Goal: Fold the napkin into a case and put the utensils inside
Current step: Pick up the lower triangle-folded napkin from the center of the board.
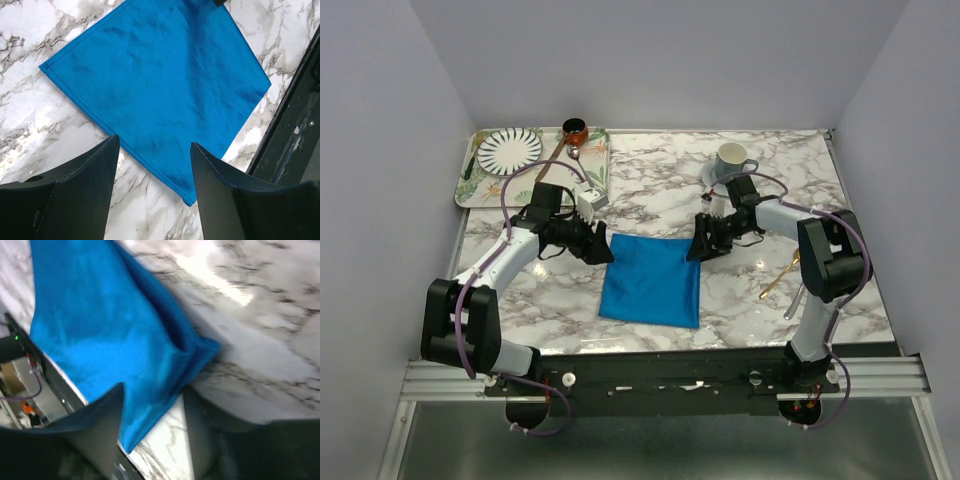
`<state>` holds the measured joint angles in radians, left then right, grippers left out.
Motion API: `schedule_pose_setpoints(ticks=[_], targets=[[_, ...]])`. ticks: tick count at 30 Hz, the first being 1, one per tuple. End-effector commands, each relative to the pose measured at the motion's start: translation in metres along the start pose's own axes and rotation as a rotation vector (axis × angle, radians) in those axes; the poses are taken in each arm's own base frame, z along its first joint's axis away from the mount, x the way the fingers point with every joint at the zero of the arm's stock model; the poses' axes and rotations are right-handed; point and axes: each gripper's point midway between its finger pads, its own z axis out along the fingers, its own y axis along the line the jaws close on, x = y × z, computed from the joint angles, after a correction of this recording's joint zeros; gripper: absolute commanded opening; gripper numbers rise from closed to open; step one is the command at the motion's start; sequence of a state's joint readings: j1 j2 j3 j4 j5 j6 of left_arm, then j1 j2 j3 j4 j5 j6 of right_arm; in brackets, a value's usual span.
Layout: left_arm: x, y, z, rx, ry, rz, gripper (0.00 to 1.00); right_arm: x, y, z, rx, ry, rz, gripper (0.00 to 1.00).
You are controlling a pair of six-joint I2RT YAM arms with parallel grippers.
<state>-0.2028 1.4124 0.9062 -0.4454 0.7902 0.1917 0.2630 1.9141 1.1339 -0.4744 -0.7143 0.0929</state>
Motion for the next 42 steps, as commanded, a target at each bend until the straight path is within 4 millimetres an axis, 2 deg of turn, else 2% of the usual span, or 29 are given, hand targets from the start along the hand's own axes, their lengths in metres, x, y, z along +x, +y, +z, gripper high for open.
schedule_pose_setpoints(ticks=[1, 2, 6, 9, 13, 18, 22, 28, 31, 32, 35, 42], targets=[[-0.004, 0.002, -0.001, 0.009, -0.019, 0.016, 0.69, 0.016, -0.008, -0.008, 0.079, 0.054, 0.003, 0.70], [-0.003, 0.002, 0.001, 0.013, -0.015, 0.014, 0.69, 0.010, -0.006, -0.009, 0.078, 0.047, -0.011, 0.71], [-0.004, 0.003, 0.001, 0.015, -0.016, 0.015, 0.69, -0.009, -0.017, -0.016, 0.078, 0.029, -0.005, 0.71], [-0.005, 0.003, 0.001, 0.018, -0.016, 0.019, 0.69, -0.025, -0.023, -0.016, 0.070, 0.019, 0.001, 0.71], [-0.004, 0.004, 0.000, 0.012, -0.013, 0.017, 0.69, -0.039, -0.021, -0.010, 0.019, 0.014, 0.002, 0.70], [-0.002, 0.004, 0.001, 0.012, -0.006, 0.008, 0.69, -0.041, -0.021, -0.002, -0.020, 0.037, 0.031, 0.65], [-0.001, 0.006, 0.001, 0.009, -0.002, 0.011, 0.69, -0.043, -0.013, 0.001, -0.079, 0.045, 0.044, 0.59], [-0.002, 0.009, 0.000, 0.005, 0.001, 0.006, 0.69, -0.047, -0.007, -0.003, -0.103, 0.040, 0.033, 0.39], [-0.003, 0.011, 0.000, 0.001, -0.001, 0.004, 0.69, -0.046, 0.002, -0.007, -0.132, 0.036, 0.023, 0.26], [-0.003, 0.011, 0.000, 0.000, 0.000, 0.003, 0.70, -0.047, 0.005, -0.009, -0.144, 0.032, 0.020, 0.17], [-0.003, 0.013, -0.001, -0.003, 0.000, -0.002, 0.69, -0.048, 0.011, -0.015, -0.153, 0.012, -0.043, 0.07], [0.000, 0.018, -0.001, -0.020, -0.009, -0.062, 0.70, -0.047, 0.017, -0.021, -0.121, -0.005, -0.179, 0.01]])
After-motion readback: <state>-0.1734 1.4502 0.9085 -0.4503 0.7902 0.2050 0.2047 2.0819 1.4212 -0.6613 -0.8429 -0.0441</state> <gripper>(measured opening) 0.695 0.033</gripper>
